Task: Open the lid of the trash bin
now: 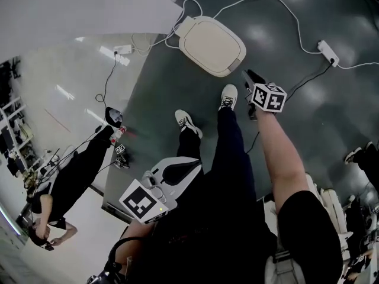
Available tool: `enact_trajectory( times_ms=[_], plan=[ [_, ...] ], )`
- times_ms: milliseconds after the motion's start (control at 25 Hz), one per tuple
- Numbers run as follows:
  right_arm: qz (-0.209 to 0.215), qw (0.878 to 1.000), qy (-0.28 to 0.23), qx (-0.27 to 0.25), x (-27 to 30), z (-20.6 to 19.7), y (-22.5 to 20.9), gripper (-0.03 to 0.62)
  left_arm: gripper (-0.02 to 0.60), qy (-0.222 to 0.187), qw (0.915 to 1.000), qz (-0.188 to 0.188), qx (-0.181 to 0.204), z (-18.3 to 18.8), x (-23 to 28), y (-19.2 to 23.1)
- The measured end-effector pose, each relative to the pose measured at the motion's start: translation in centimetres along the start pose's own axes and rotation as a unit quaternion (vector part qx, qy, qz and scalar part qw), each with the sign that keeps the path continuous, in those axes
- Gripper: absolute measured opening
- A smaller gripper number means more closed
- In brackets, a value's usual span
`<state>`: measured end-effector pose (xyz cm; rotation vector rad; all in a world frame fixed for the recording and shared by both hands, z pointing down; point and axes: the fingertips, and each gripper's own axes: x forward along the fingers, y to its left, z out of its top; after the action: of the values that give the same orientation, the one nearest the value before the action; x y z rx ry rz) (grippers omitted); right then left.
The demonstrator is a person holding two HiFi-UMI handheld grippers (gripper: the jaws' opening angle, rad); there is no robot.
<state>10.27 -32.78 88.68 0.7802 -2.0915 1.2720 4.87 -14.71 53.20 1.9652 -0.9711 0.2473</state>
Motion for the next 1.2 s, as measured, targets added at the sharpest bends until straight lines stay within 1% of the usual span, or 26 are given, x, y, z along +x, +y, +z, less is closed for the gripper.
enact_trajectory(
  times_ms=[120,240,360,520,640,800,1000,1200],
  plan=[
    [-0.019,0.999,0.022,0.023,2.9,-1.5,-2.5,0.107,0.002,0.007,0.9998,0.006,-0.016,-1.3,0.8,0.8],
    [-0.023,0.998,0.047,0.036,5.0,-2.8,-4.0,0.115,0.002,0.015,0.9992,0.008,-0.037,-2.7,1.6,1.4],
    [-0.017,0.996,0.048,0.068,6.8,-3.4,-4.7,0.13,0.002,0.025,0.9984,0.007,-0.051,-4.0,2.2,1.9],
    [-0.013,0.994,0.042,0.103,8.4,-3.9,-5.3,0.129,0.002,0.032,0.9981,0.002,-0.052,-4.9,3.1,2.6],
    [-0.009,0.993,0.042,0.108,9.2,-4.3,-5.7,0.129,0.002,0.025,0.9981,0.007,-0.056,-5.1,3.6,2.9],
    [-0.01,0.992,0.045,0.115,9.8,-4.7,-6.2,0.129,0.002,0.034,0.9973,0.012,-0.064,-6.1,3.7,2.7],
    [-0.007,0.991,0.044,0.127,10.4,-5.0,-6.6,0.129,0.002,0.041,0.9968,0.005,-0.068,-6.8,4.4,2.4],
    [-0.01,0.99,0.056,0.127,10.8,-5.3,-6.5,0.13,0.002,0.037,0.9958,0.002,-0.084,-6.7,4.6,2.7]
  ],
)
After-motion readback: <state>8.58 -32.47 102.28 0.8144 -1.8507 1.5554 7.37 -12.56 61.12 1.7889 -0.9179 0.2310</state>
